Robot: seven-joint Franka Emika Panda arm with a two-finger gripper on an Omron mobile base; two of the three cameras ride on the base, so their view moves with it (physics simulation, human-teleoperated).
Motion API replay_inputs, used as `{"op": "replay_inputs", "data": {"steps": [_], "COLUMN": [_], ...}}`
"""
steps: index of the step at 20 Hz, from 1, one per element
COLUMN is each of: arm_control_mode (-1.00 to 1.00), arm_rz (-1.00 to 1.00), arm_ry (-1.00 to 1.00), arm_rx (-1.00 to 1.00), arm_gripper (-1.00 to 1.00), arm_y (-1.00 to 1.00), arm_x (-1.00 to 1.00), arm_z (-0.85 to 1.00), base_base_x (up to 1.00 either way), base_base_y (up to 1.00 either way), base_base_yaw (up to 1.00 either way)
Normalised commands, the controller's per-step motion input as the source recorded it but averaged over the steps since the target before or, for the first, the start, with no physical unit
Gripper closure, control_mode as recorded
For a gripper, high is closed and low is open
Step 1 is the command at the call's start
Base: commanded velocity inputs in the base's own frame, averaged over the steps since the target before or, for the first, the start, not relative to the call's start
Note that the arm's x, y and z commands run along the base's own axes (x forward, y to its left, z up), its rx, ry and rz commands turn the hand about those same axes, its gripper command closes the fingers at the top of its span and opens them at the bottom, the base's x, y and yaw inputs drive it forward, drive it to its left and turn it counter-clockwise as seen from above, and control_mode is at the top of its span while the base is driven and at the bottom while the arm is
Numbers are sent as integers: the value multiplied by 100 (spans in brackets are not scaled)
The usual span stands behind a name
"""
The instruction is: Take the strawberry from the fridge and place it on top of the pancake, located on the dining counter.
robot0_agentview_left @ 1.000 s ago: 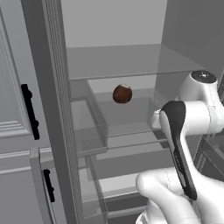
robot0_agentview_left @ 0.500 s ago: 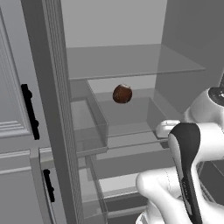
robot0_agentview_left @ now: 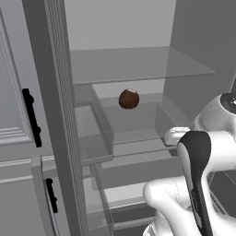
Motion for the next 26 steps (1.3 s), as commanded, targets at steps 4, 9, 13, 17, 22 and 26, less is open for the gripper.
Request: {"op": "replay_inputs", "data": {"steps": [4, 9, 13, 17, 22, 26], "arm_control_mode": [100, 100, 100, 100, 100, 100], "arm_rz": [0, 0, 0, 0, 0, 0], "arm_ry": [0, 0, 0, 0, 0, 0], "arm_rx": [0, 0, 0, 0, 0, 0], "arm_gripper": [100, 100, 100, 100, 100, 100], "arm_y": [0, 0, 0, 0, 0, 0], "arm_x": [-12, 0, 0, 0, 0, 0], "arm_z": [0, 0, 0, 0, 0, 0], "base_base_x": [-10, -79, -100, -100, -100, -100], "base_base_y": [0, 0, 0, 0, 16, 52], "base_base_yaw": [0, 0, 0, 1, 14, 49]}}
